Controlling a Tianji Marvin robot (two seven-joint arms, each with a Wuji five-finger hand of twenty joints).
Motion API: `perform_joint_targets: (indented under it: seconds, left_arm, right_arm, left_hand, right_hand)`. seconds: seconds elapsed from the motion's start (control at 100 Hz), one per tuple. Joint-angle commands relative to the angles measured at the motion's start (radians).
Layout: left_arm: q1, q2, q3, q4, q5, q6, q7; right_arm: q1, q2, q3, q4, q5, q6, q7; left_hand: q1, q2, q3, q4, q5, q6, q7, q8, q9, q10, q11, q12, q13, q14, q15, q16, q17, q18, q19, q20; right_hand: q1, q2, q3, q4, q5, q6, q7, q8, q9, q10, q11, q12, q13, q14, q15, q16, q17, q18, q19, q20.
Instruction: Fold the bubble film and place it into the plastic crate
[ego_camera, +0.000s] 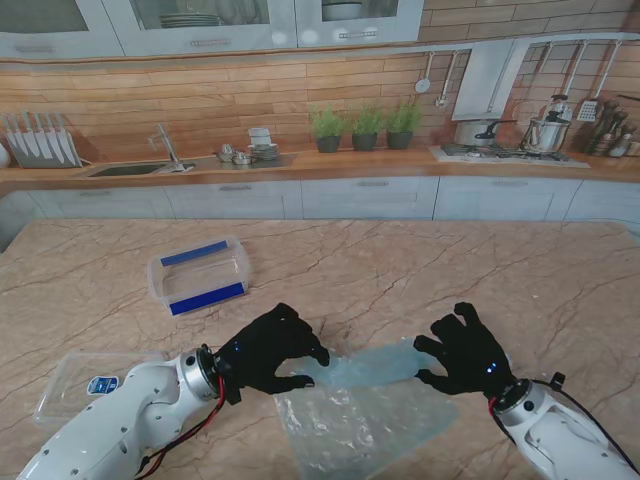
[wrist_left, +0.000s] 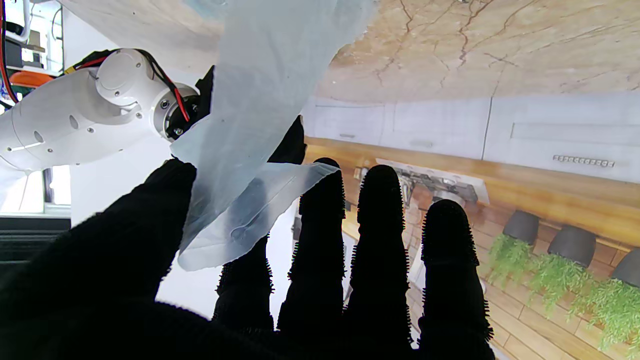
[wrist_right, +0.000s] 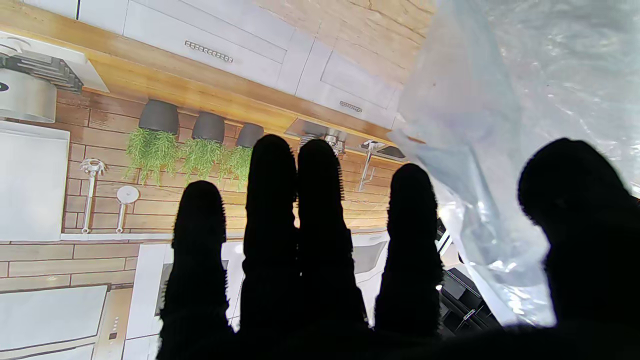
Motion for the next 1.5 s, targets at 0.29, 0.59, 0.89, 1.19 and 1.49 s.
perform_joint_targets:
  seconds: [0.29,0.59,0.89,1.19,1.49]
  left_arm:
    - [0.026,-0.003,-0.030,-0.014,0.016,-0.023,0.024]
    - [0.039,-0.002,-0.044,-0.026,0.019,-0.035,0.018]
    - [0.059,0.000,-0.065,-0.045,0.040,-0.005,0.073]
    - [0.090,-0.020,-0.084,-0.064,-0.044,0.065,0.004]
    - [0.095,-0.043,-0.052,-0.078,-0.270,0.133,-0.225]
  right_arm:
    - [-0.017,-0.001,0.019,-0.014,-0.009,0.011,0.003]
    - [-0.023,0.000,0.028,-0.013,-0.014,0.017,-0.011]
    - [-0.068,0.000,0.092,-0.027,-0.035,0.055,-0.049]
    - [-0.149,-0.003,0.199,-0.062,-0.065,0.108,-0.117]
    - [-0.157,-0.015,0.227,-0.069,-0.046,0.116,-0.146]
  left_hand:
    - [-0.228,-0.004,-0.018,0.074,-0.003,0.008,-0.139,0.006,-0.045,0.011,-0.056,-0.030,-0.013,0.005,-0.019,0.009,-0.018,0.018,-0.030,-0.008]
    - [-0.257,-0.015,-0.018,0.075,-0.022,0.022,-0.191,-0.029,-0.048,0.015,-0.079,-0.046,-0.013,0.006,-0.027,0.011,-0.018,0.023,-0.037,0.000]
    - [-0.240,0.033,-0.055,0.075,-0.032,0.031,-0.197,-0.040,-0.049,0.014,-0.076,-0.048,-0.011,0.007,-0.021,0.018,-0.014,0.021,-0.036,0.008]
    - [-0.042,0.084,-0.032,0.065,0.059,0.077,-0.135,-0.021,0.004,0.014,-0.049,-0.038,0.024,0.018,0.000,0.022,0.000,0.035,-0.027,0.016]
    - [0.086,0.038,-0.065,0.012,0.125,0.097,-0.106,-0.070,0.045,0.048,-0.055,-0.038,0.035,0.060,0.012,0.025,0.000,0.054,-0.004,0.024]
  right_hand:
    - [-0.046,0.005,-0.018,0.031,-0.019,0.035,-0.024,0.026,-0.032,0.013,-0.021,0.014,-0.032,-0.016,-0.026,0.011,-0.023,-0.005,-0.034,0.015]
    - [-0.071,0.001,-0.013,0.032,-0.040,0.042,-0.033,0.034,-0.040,0.013,-0.020,0.015,-0.037,-0.019,-0.028,0.016,-0.024,-0.003,-0.042,0.020]
    - [-0.146,0.033,0.009,0.029,-0.064,0.049,-0.050,0.032,-0.050,0.014,-0.021,0.015,-0.045,-0.022,-0.033,0.019,-0.026,-0.008,-0.050,0.026]
    - [-0.215,0.068,0.021,0.020,-0.077,0.047,-0.064,0.027,-0.052,0.006,-0.022,0.016,-0.045,-0.030,-0.036,0.023,-0.025,-0.017,-0.056,0.032]
    - [-0.105,0.174,-0.066,0.032,-0.090,0.090,-0.142,-0.030,-0.055,0.024,-0.032,0.012,-0.043,-0.012,-0.036,0.030,-0.019,-0.015,-0.066,0.052]
